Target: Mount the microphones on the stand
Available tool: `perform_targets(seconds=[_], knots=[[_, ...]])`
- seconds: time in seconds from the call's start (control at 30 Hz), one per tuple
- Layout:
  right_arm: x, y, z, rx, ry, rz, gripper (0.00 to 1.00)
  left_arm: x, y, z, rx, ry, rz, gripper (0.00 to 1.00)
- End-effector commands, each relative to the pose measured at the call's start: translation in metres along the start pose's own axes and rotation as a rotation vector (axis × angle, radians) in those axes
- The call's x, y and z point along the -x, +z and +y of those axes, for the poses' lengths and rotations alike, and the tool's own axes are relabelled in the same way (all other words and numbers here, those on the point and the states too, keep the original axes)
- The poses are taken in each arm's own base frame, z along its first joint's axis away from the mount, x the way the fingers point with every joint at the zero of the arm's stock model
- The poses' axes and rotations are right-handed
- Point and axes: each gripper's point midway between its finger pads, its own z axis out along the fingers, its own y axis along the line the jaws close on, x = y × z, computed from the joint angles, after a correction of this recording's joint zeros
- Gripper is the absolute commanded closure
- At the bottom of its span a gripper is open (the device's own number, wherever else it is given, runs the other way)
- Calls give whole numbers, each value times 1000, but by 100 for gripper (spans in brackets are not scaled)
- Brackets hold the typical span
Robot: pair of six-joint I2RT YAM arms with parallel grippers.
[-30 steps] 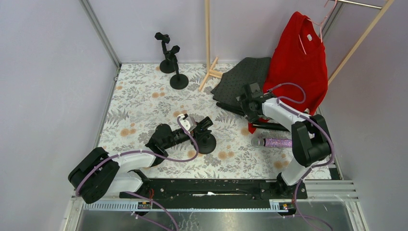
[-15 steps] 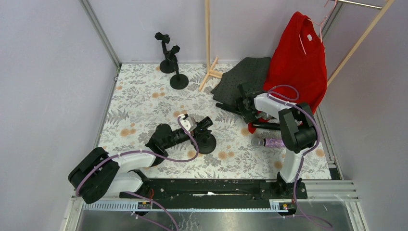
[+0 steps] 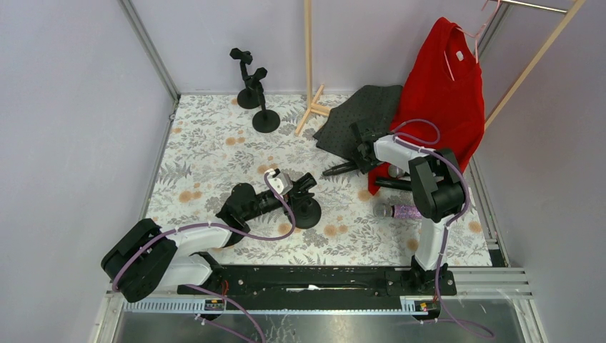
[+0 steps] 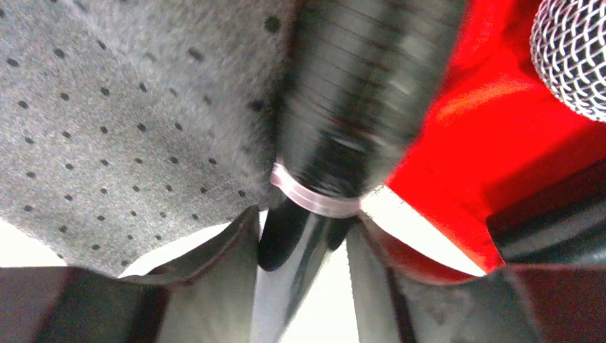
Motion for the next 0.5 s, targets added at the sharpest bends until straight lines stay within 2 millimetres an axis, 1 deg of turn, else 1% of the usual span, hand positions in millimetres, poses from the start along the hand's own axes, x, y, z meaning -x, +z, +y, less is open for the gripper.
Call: perform_targets(seconds=[0.0, 0.03, 0.1, 0.13, 0.2, 0.27, 0.33, 0.47], knots=[[3, 11, -8, 10, -64, -55, 60, -10, 0, 0, -11, 36, 46, 100], [5, 8, -5, 26, -66, -60, 62, -9, 1, 0, -10, 38, 46, 100], [9, -2, 3, 63, -76, -72, 63, -10, 1, 1, -9, 38, 47, 100], [11, -7, 7, 81, -94, -76, 67, -10, 1, 1, -8, 37, 47, 100], [13, -20, 21, 154, -138, -81, 79, -11, 1, 1, -7, 37, 50, 100], [12, -36, 35, 235, -177, -72, 87, -11, 1, 1, -6, 36, 50, 100], [10, -52, 43, 293, -239, -69, 89, -11, 1, 1, -3, 36, 51, 100], [4, -79, 44, 379, -350, -39, 90, -11, 0, 2, 3, 39, 51, 100]])
